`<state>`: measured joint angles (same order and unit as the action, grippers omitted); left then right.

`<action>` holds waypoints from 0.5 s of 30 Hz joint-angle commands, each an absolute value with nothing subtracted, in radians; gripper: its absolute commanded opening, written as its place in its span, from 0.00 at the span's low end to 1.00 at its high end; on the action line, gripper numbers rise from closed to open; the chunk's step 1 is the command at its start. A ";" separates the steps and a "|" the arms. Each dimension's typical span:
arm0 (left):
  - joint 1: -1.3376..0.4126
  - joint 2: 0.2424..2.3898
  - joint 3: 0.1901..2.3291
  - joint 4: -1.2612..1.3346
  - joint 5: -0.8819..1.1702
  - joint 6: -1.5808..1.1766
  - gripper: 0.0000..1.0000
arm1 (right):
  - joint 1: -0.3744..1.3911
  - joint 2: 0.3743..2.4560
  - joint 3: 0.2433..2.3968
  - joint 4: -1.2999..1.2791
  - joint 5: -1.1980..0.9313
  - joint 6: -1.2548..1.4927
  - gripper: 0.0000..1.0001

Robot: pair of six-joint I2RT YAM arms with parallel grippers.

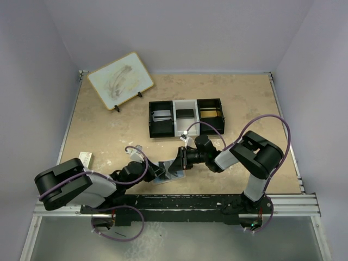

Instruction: Take the credit cards out of the card holder

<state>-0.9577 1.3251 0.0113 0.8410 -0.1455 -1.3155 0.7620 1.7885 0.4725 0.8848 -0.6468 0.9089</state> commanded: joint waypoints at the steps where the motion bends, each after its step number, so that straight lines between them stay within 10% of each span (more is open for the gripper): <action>1: -0.969 1.321 0.015 0.891 -0.107 -1.310 0.00 | 0.787 1.832 0.439 0.765 -0.600 0.884 0.28; 15: -0.969 0.847 -0.003 0.358 -0.218 -1.285 0.00 | 0.784 1.674 0.493 0.616 -0.520 0.828 0.32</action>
